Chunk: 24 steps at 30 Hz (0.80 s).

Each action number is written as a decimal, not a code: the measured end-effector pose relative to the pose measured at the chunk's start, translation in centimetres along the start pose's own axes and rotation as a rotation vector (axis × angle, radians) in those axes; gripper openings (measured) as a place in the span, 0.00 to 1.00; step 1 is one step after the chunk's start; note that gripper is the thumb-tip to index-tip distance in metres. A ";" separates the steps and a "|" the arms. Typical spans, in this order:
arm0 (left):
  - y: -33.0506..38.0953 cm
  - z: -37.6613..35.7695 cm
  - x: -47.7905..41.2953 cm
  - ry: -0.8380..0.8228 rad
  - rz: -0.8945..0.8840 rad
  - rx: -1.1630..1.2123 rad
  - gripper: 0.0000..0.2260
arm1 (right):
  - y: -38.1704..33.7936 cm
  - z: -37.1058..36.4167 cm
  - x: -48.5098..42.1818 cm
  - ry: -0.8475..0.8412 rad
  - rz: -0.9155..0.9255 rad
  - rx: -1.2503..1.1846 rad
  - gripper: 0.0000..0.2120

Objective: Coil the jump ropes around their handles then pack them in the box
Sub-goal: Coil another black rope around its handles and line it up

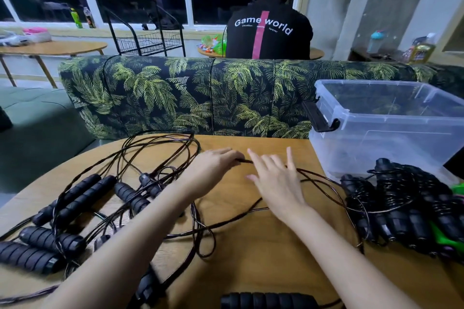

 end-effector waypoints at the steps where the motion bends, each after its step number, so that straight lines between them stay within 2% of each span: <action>1: 0.2 -0.2 0.3 0.016 0.003 0.001 0.14 | -0.4 0.1 0.1 0.045 0.024 -0.031 0.15; 2: -0.2 -0.4 0.7 0.011 0.011 -0.011 0.15 | -0.4 0.5 0.3 0.100 0.041 -0.069 0.10; 4: -2.2 -1.1 1.8 -0.029 0.064 -0.071 0.15 | 0.3 1.5 1.2 0.206 0.051 -0.117 0.12; 6: -5.8 -2.2 3.3 -0.120 0.191 -0.121 0.12 | 1.3 2.5 1.9 0.250 0.029 -0.149 0.13; 8: -8.1 -3.5 4.8 -0.235 0.271 -0.041 0.11 | 2.2 2.4 2.3 0.223 0.004 -0.160 0.15; 11: -8.0 -4.9 5.2 -0.320 0.350 0.223 0.08 | 3.6 1.5 2.4 0.153 -0.123 -0.286 0.18; 14: -6.8 -5.6 4.8 -0.342 0.355 0.249 0.05 | 4.7 0.8 2.6 0.116 -0.248 -0.360 0.21; 15: -6.7 -5.7 4.6 -0.308 0.345 0.267 0.02 | 4.9 0.6 2.7 0.105 -0.256 -0.361 0.21; 20: -6.1 -3.1 1.8 -0.060 0.419 0.437 0.13 | 5.1 0.5 2.9 0.080 -0.265 -0.351 0.22; 24: -5.9 0.9 -1.5 0.209 0.399 0.688 0.13 | 5.1 0.5 2.8 0.064 -0.258 -0.340 0.22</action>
Point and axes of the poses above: each hand's wrist, its own x-axis away from the middle knuckle, its own z-axis out of the back of the hand, y = z × x, the point moved 8 cm from there along -x, towards the middle knuckle, and after that the axes turned 9 degrees about -x, right-handed, at the moved point
